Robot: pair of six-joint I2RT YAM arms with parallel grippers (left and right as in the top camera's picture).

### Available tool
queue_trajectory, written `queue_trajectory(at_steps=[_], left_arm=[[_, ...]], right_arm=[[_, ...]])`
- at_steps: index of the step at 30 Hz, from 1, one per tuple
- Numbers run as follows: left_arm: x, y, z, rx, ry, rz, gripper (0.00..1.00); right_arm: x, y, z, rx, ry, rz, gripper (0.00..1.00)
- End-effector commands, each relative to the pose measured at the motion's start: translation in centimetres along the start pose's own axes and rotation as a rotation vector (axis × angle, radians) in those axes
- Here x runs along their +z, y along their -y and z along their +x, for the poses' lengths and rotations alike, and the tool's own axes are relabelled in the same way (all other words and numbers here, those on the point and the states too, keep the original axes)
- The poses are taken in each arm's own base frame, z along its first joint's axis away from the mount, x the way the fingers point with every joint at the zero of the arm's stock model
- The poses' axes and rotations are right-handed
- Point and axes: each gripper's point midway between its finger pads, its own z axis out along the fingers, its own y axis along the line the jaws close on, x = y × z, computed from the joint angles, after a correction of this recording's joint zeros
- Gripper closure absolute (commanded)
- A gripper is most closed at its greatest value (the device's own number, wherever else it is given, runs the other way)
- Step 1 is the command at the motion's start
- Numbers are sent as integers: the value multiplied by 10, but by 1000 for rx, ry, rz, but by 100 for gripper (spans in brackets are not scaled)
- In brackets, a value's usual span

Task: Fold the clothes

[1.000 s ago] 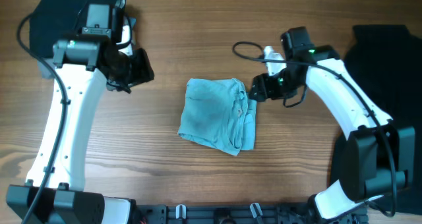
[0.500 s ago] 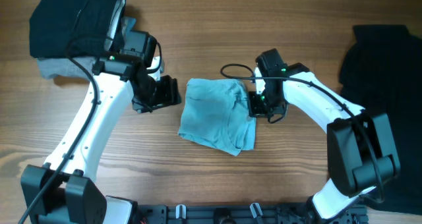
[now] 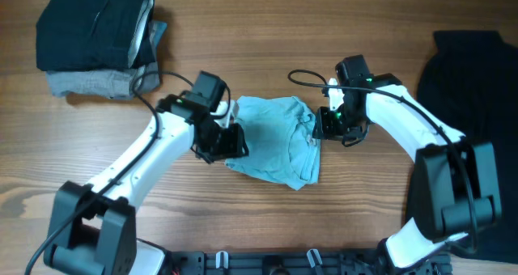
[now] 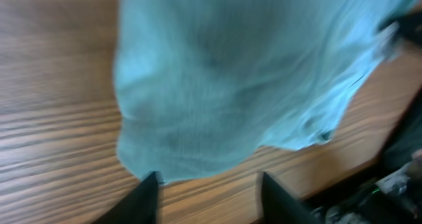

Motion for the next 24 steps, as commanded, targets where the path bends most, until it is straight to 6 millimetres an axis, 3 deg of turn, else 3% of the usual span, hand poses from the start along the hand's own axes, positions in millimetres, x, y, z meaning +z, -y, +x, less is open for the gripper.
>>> queue_trajectory(at_steps=[1, 6, 10, 12, 13, 15, 18, 20, 24], left_arm=[[25, -14, 23, -18, -96, -33, 65], [41, -42, 10, -81, -67, -135, 79], [52, -64, -23, -202, 16, -134, 87], [52, -74, -49, -251, 96, -99, 96], [46, -77, -74, -258, 183, -45, 96], [34, -74, -102, -234, 275, 24, 95], [7, -60, -139, -179, 386, 139, 90], [-18, -48, -163, -146, 446, 212, 87], [-52, -34, -185, -118, 496, 265, 76]], right_arm=[[-28, -16, -6, -73, 88, -44, 52], [-45, -29, -9, -104, 139, -92, 52], [-51, -46, -7, -166, 147, -185, 52], [-50, -48, -9, -172, 154, -188, 44], [-51, -51, -14, -193, 177, -191, 43], [-49, -54, -20, -229, 206, -194, 50], [-41, -57, -30, -250, 234, -194, 51], [-30, -59, -31, -249, 213, -200, 62], [1, -53, -22, -230, 118, -188, 81]])
